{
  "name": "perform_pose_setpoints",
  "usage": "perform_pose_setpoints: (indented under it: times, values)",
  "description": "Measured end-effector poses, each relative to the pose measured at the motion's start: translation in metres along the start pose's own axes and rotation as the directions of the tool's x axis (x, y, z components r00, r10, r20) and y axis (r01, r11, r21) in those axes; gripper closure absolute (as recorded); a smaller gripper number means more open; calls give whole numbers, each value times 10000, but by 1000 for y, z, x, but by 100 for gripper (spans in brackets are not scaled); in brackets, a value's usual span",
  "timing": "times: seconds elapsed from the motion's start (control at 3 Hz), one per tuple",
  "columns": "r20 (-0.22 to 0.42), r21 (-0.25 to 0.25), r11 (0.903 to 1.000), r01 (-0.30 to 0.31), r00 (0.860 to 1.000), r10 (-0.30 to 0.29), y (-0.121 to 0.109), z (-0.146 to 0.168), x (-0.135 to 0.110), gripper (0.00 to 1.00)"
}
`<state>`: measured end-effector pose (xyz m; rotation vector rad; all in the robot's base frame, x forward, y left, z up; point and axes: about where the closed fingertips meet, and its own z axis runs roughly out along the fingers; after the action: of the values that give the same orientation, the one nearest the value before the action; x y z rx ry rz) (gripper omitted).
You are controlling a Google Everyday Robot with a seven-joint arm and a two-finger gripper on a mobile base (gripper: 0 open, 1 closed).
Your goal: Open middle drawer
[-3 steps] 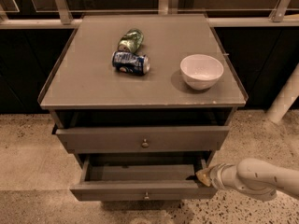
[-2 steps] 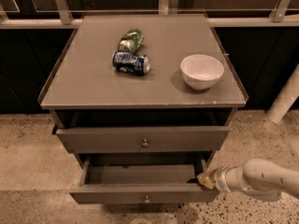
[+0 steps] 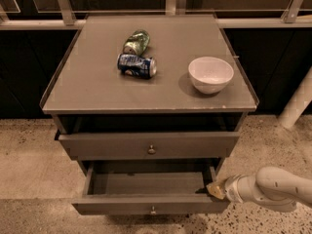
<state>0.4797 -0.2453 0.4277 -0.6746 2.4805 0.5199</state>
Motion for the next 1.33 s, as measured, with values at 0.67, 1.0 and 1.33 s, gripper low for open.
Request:
perform_pose_setpoints:
  times: [0.67, 1.0, 1.33]
  values:
    - [452, -176, 9995, 251, 9987, -243, 2, -17, -12, 100]
    - [608, -165, 9996, 242, 9979, -231, 3, -21, -16, 100]
    - [933, -111, 9987, 492, 9945, -479, 4, -25, -28, 100]
